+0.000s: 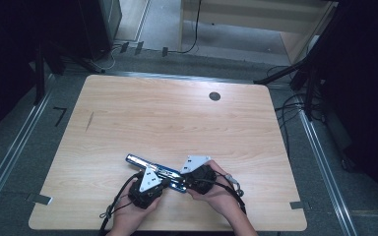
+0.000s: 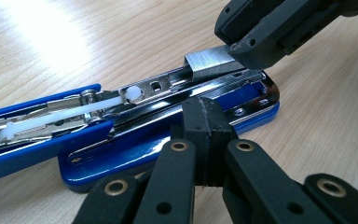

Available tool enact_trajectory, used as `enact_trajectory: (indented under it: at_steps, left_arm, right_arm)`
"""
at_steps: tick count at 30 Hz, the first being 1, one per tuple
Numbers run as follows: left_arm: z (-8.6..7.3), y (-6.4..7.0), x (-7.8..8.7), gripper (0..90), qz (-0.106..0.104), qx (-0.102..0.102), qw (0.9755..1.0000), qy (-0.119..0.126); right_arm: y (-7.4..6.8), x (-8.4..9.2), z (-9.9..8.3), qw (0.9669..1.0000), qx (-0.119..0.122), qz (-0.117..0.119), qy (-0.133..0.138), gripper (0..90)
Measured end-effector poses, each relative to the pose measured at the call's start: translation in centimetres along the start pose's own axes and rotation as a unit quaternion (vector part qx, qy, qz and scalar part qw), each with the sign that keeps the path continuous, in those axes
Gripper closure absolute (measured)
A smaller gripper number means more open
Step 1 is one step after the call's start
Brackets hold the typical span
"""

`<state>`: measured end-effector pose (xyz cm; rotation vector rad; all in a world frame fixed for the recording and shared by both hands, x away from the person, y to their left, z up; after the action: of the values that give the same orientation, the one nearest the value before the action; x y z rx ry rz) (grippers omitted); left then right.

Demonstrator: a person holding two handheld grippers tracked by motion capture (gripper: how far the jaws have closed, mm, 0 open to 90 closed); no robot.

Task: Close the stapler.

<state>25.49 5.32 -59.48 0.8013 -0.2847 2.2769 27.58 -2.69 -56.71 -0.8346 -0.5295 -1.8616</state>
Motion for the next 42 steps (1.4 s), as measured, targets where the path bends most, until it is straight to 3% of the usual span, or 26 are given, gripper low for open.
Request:
enact_trajectory:
  at_steps: [11, 21, 42]
  left_arm:
    - [0.0, 0.0, 0.0, 90.0, -0.001, 0.001, 1.0, 0.0]
    - [0.03, 0.02, -0.02, 90.0, -0.001, 0.002, 1.0, 0.001]
    - [0.02, 0.0, -0.02, 90.0, 0.0, 0.002, 1.0, 0.001]
  right_arm:
    - [0.12, 0.05, -0.07, 1.0, 0.002, 0.007, -0.001, 79.7]
    - [-0.11, 0.02, 0.19, 0.9997, 0.017, 0.011, -0.013, 79.7]
    - [-0.02, 0.3, 0.35, 0.9997, 0.003, 0.02, -0.016, 79.8]
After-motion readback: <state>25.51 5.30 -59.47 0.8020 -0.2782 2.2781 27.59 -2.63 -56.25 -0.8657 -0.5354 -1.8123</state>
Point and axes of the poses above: each handheld gripper's, and its own axes: x roughly backward along the jaws, z roughly out of its top, y roughly to its right, the point moved 10 cm from there along -x, roughly forward along the jaws, and after that the axes turned 2 degrees about z, right-handed, at the moved point
